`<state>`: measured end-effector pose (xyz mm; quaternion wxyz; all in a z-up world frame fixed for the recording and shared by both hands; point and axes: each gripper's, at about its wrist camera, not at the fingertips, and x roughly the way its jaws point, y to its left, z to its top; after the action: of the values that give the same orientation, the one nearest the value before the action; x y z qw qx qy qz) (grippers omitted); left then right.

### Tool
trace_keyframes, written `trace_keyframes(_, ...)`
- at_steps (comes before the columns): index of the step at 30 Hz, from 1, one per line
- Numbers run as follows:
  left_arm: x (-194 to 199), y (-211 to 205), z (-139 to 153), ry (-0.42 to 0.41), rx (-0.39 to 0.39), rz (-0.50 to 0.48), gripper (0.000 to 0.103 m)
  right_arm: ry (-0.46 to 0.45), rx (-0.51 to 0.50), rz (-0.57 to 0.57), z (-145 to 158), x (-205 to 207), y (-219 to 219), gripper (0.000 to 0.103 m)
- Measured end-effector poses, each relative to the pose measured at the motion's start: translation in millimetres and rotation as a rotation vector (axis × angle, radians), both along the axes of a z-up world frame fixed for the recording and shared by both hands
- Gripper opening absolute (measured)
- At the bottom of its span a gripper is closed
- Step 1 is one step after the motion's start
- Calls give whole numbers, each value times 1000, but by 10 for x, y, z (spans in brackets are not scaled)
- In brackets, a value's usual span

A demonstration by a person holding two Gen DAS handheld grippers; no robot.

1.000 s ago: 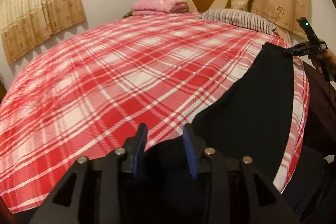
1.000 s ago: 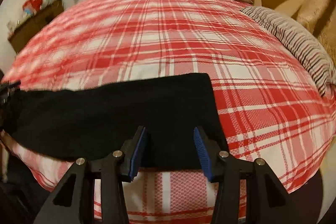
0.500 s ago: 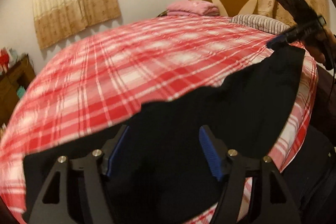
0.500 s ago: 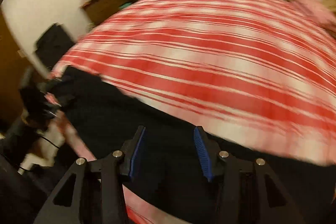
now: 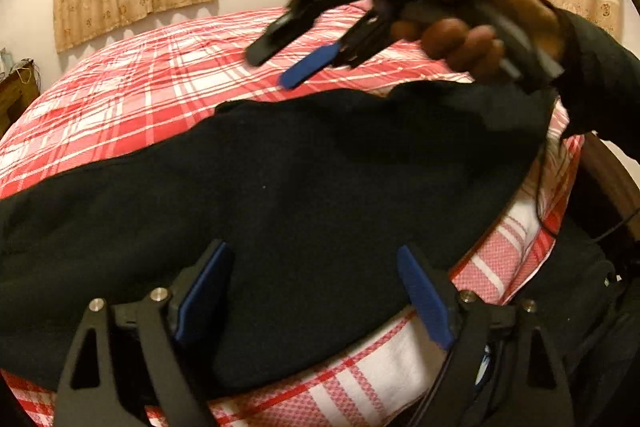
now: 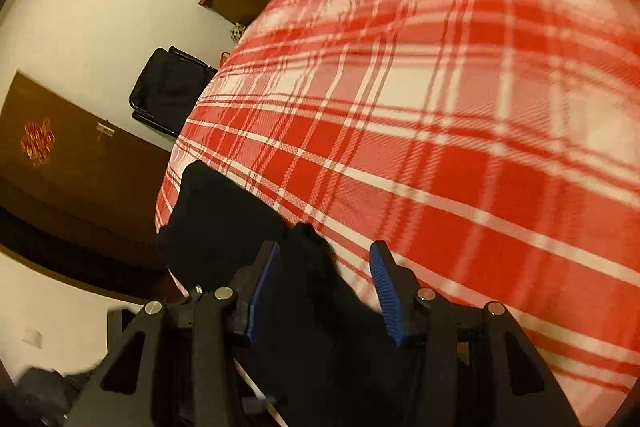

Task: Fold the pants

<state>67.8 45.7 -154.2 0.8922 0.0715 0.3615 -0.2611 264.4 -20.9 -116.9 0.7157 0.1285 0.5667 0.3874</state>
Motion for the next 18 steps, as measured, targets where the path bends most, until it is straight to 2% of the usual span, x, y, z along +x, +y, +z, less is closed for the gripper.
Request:
trace_keyframes(7,-35,13,-24,-7,-2,-20,89,139,62,49,-257,46,305,48)
trace_keyframes(8,-38,19,-23,-7,-4,-23,89,179,81,54,-318,45,331,43)
trace_keyframes(9,-32,22,-24,-7,-4,-24,89,196,89,49,-345,38,326,26)
trace_keyframes(10,-38,28,-23,-8,-6,-25,89,197,93,40,-362,33,328,18)
trace_keyframes(12,-43,42,-26,-8,-8,-26,89,156,114,37,-301,10,321,8)
trace_keyframes(15,-65,43,-33,-11,-11,-26,89,93,165,43,-85,-79,317,6)
trace_keyframes(18,-59,55,-45,-17,-13,-29,92,-1,150,47,112,-136,343,4)
